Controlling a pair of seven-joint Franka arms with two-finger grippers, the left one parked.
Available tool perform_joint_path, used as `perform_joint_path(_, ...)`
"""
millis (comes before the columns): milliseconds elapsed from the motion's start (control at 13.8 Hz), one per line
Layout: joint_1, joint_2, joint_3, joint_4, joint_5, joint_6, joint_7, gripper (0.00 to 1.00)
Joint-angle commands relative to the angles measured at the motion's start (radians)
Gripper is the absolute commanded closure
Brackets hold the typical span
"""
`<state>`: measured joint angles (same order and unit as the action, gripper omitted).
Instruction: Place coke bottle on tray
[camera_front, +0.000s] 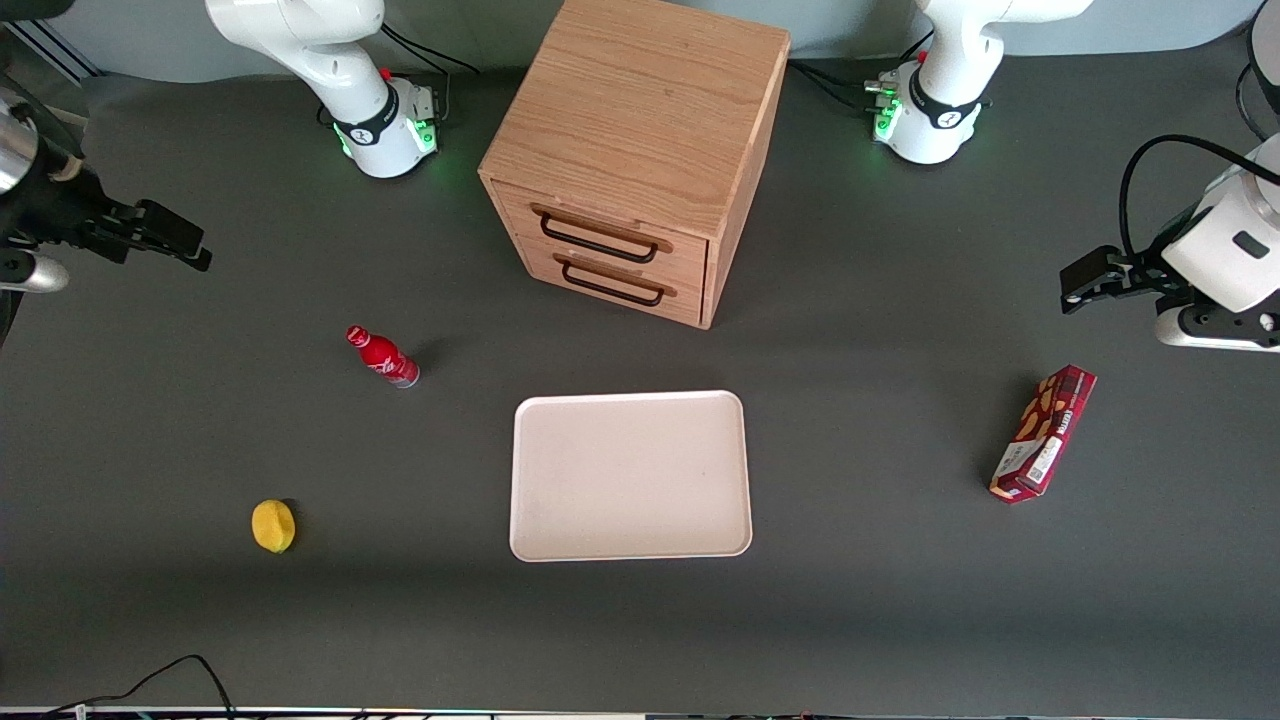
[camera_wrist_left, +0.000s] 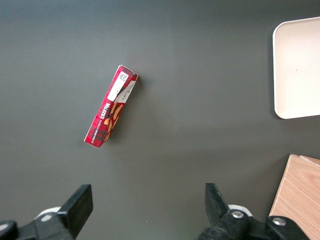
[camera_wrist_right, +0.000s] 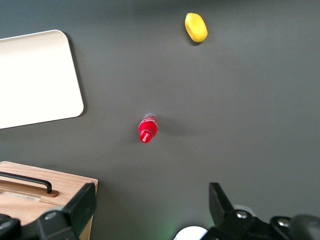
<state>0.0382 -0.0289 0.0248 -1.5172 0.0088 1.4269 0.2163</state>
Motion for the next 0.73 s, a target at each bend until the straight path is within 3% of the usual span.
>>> perform_joint_path(0,0.008,0.044,-0.008,0.055,0.010,-0.037,0.011,0.00)
perform_joint_path(218,0.008,0.060,-0.006,0.046,0.000,-0.063,0.015,0.00)
perform_joint_path(364,0.011,0.060,0.001,-0.058,0.013,-0.047,0.015,0.00)
perform_joint_path(655,0.014,-0.012,0.013,-0.436,0.056,0.279,0.015,0.00)
